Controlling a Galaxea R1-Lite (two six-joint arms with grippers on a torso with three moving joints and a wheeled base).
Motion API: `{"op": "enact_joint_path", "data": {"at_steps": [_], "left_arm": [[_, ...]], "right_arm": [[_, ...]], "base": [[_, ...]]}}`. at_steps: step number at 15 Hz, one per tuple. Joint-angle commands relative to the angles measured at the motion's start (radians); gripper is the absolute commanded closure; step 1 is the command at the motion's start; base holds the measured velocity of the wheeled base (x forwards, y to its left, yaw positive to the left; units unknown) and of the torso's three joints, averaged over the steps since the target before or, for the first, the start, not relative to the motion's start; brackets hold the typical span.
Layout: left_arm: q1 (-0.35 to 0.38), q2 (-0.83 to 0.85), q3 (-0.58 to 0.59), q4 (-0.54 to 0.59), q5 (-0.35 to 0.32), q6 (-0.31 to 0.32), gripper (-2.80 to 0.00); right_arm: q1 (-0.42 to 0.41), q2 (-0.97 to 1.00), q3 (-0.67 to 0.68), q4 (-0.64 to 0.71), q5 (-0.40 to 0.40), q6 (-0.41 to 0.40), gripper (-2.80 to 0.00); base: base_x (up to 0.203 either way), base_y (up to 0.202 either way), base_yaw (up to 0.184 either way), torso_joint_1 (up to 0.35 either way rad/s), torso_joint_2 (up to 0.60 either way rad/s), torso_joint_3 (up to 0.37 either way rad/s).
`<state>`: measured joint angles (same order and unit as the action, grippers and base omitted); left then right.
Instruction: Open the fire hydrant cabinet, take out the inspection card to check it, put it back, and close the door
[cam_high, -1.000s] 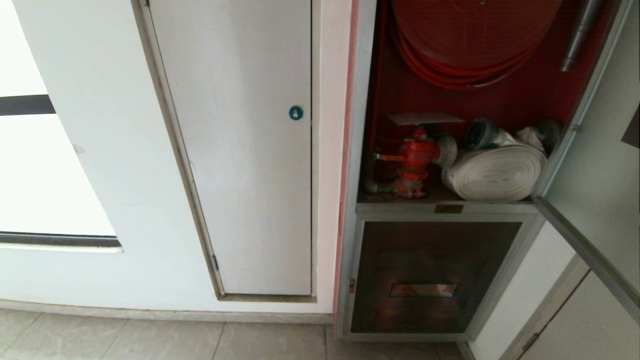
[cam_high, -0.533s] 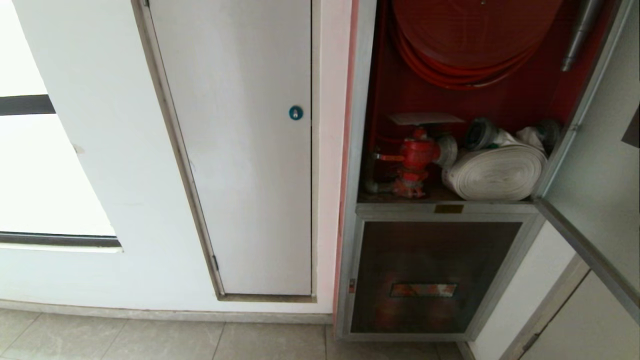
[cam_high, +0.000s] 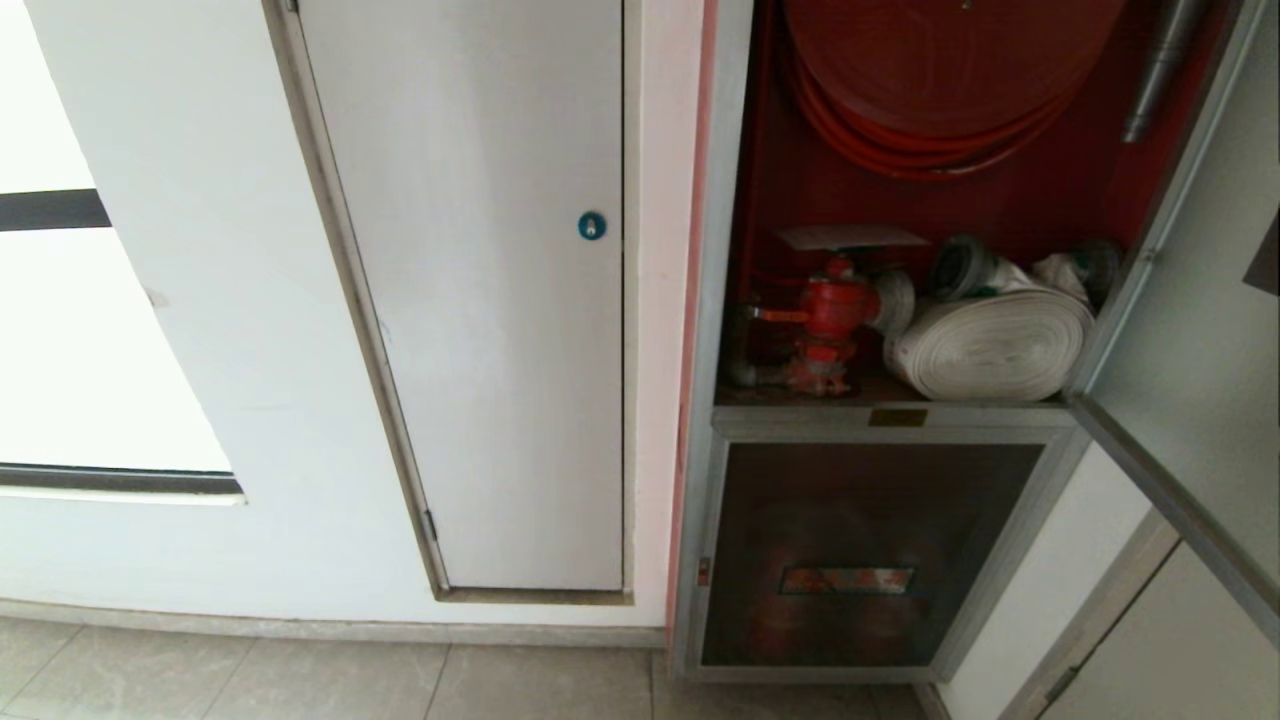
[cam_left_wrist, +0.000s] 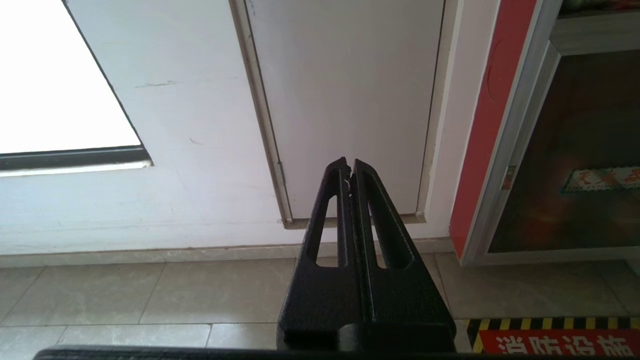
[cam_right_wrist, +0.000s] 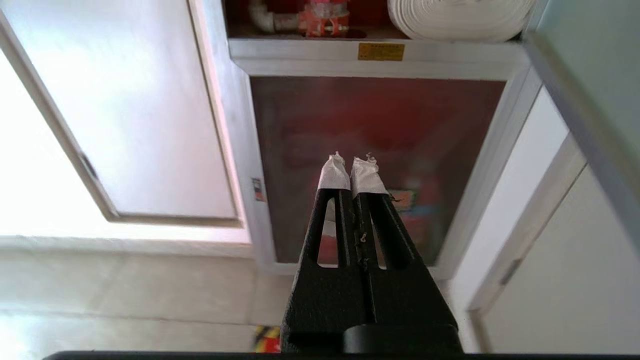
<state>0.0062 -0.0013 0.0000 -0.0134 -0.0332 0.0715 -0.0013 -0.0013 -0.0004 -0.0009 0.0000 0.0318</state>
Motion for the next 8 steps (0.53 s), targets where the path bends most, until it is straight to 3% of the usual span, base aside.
{"op": "enact_joint_path", "data": {"at_steps": [1, 8], "left_arm": [[0.0, 0.0, 0.008, 0.0, -0.001, 0.001, 0.0], [0.0, 0.0, 0.008, 0.0, -0.001, 0.001, 0.0]], "right_arm": [[0.0, -0.002, 0.0, -0.001, -0.008, 0.01, 0.0], [0.0, -0.002, 0.0, -0.001, -0.008, 0.01, 0.0]], "base": [[0.0, 0.0, 0.0, 0.0, 0.0, 0.0], [0.0, 0.0, 0.0, 0.0, 0.0, 0.0]]}}
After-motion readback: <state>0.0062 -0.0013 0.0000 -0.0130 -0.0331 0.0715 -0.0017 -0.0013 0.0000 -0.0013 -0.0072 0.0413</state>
